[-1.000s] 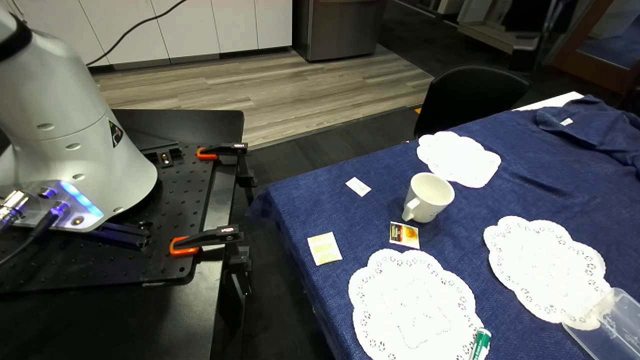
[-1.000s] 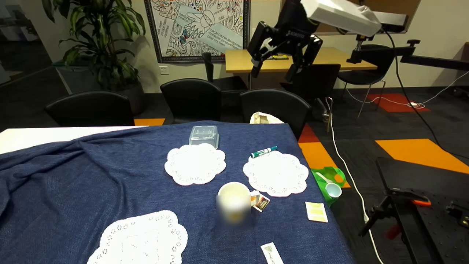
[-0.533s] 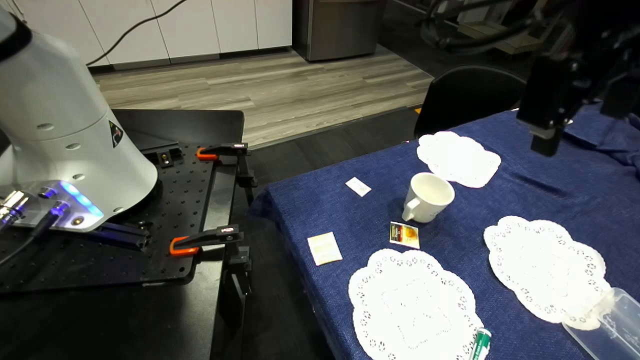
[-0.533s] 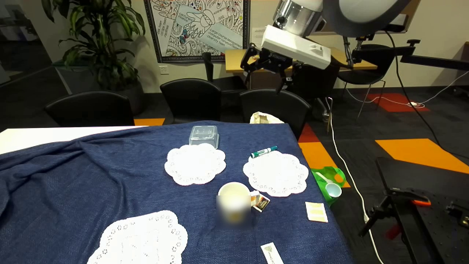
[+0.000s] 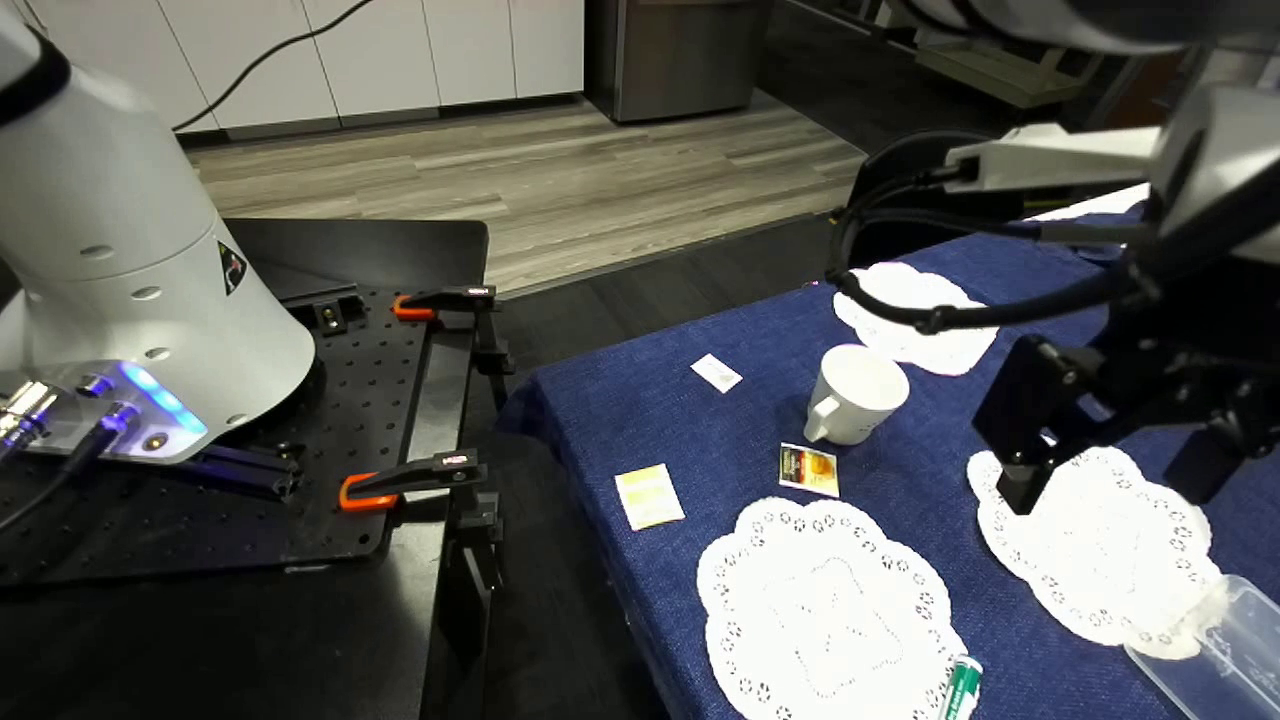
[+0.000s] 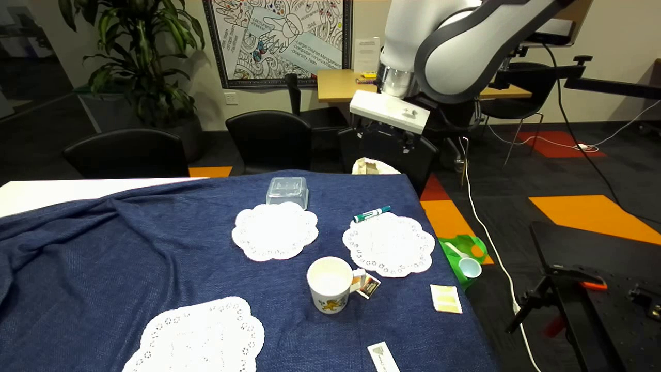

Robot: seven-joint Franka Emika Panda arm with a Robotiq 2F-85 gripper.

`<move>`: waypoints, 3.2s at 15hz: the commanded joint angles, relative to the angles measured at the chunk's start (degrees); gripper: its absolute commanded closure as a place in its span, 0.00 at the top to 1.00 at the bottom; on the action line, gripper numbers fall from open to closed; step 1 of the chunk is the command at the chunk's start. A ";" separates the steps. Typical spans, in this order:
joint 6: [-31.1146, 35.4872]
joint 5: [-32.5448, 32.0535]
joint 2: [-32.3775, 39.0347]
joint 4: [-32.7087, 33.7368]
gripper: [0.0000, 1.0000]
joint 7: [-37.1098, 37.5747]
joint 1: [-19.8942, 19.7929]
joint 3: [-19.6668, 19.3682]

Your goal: Pick up the green marker from the table and put it inside the mug

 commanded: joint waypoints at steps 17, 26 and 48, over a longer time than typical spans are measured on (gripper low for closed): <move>-8.15 20.27 14.87 16.21 1.00 2.47 -3.70 -2.03; -0.15 22.31 29.00 23.22 1.00 2.30 -3.59 -2.68; -0.19 23.91 36.95 26.99 0.96 1.01 -4.13 -2.48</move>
